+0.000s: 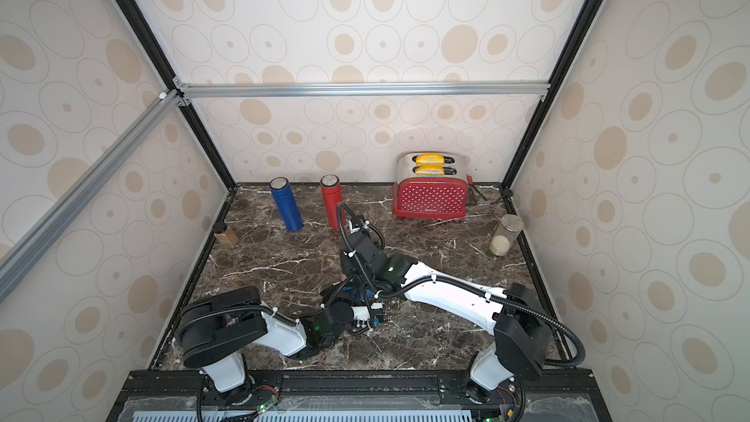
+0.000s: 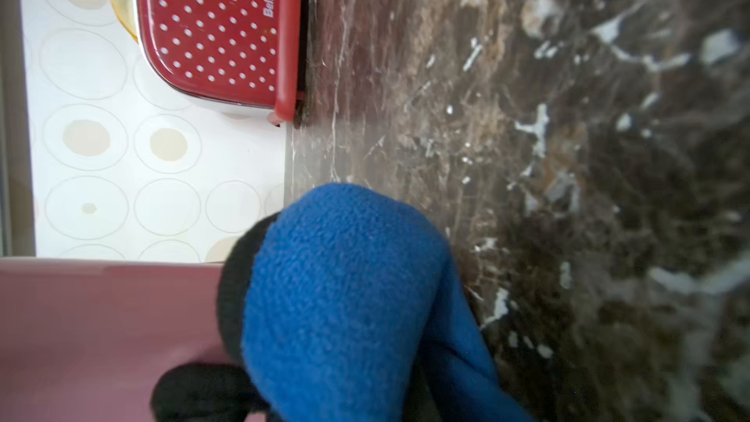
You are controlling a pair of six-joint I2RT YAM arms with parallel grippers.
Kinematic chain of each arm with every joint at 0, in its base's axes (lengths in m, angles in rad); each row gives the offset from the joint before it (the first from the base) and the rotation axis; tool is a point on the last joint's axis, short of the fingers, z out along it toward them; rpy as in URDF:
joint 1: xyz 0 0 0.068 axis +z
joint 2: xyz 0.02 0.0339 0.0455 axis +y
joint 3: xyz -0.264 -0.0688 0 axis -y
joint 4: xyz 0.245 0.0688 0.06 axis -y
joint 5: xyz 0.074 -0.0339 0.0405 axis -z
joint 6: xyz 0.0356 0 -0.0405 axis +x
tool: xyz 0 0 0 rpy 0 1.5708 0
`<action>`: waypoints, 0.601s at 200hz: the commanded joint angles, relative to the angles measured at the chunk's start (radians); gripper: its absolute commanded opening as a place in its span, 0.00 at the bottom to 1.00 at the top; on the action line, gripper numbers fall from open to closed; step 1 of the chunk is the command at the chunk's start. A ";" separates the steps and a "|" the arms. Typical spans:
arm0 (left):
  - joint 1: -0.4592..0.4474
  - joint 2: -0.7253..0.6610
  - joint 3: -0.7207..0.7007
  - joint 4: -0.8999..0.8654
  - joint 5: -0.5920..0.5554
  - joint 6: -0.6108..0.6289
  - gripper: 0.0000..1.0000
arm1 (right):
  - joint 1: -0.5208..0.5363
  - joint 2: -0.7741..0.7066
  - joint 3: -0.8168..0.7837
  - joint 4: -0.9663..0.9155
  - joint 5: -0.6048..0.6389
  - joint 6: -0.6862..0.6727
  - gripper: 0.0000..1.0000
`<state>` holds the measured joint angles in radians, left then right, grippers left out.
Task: Wipe the surface of the thermos
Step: Wipe the dirt from the surface of the thermos.
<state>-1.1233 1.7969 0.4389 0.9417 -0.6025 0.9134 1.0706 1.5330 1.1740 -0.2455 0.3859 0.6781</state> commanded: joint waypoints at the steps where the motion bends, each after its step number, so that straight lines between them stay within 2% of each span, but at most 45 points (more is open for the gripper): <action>1: 0.015 0.033 0.008 0.162 -0.128 0.028 0.00 | 0.026 0.061 -0.042 -0.229 -0.150 0.060 0.00; 35: 0.011 -0.051 0.035 0.156 -0.148 0.137 0.00 | 0.028 0.104 0.002 -0.270 -0.150 0.053 0.00; 82: 0.008 -0.246 0.092 -0.026 -0.154 0.250 0.00 | 0.027 0.224 0.134 -0.408 -0.177 0.018 0.00; 120: 0.011 -0.273 0.092 -0.050 -0.184 0.301 0.00 | 0.027 0.324 0.267 -0.585 -0.191 -0.019 0.00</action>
<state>-1.1236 1.5307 0.5106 0.9165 -0.7212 1.1473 1.0725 1.7271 1.4609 -0.4644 0.3614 0.6395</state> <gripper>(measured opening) 0.110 0.660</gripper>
